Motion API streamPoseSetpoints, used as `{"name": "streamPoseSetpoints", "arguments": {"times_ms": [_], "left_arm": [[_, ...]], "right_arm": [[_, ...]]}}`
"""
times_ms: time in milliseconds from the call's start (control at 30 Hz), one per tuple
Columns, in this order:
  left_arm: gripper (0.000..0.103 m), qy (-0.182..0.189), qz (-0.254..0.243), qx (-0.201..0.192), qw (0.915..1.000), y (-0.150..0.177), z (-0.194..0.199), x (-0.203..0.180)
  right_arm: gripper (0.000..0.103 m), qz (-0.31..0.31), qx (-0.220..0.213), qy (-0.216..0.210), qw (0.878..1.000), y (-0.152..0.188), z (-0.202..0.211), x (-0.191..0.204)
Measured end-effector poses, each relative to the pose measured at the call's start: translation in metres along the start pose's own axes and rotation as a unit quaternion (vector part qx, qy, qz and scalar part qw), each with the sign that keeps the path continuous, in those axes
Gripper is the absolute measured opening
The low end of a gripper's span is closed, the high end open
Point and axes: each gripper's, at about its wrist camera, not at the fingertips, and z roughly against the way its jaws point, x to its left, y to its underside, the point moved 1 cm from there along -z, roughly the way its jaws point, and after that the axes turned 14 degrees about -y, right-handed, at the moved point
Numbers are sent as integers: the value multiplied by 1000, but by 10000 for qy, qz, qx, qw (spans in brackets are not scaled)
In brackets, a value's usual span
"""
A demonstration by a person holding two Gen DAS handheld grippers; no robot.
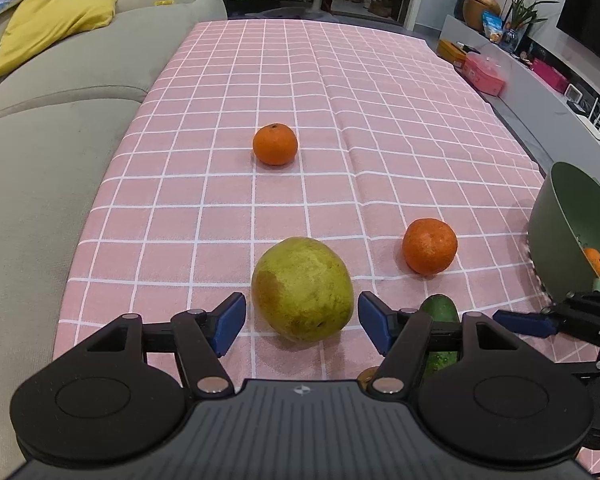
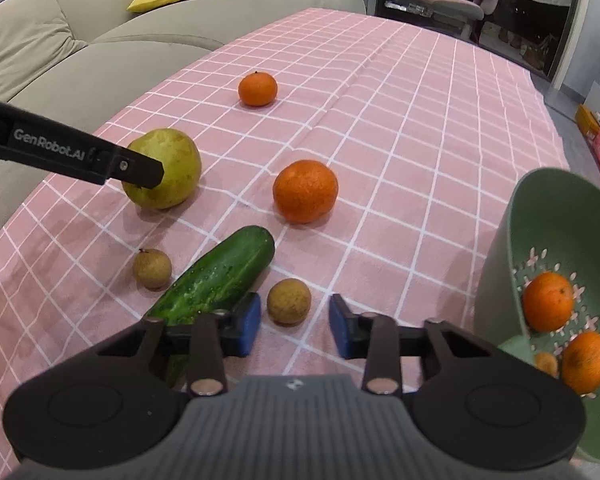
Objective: Organize fruits
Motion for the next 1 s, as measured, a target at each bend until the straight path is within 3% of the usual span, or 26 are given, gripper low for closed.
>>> {"name": "streamPoseSetpoints", "arguments": {"times_ms": [100, 233, 467, 733, 1000], "left_arm": [[76, 17, 0, 5, 10000, 0, 0, 0], [76, -3, -55, -6, 10000, 1, -1, -3], [76, -27, -403, -489, 9980, 0, 19, -10], [76, -190, -275, -124, 9994, 3, -7, -11], [81, -347, -386, -151, 9985, 1, -25, -18]], "right_arm": [[21, -56, 13, -42, 10000, 1, -4, -2], [21, -53, 4, -58, 10000, 2, -4, -3], [21, -65, -20, -85, 9999, -2, 5, -4], [21, -48, -60, -137, 9999, 0, 17, -4], [21, -62, -45, -138, 9999, 3, 20, -7]]}}
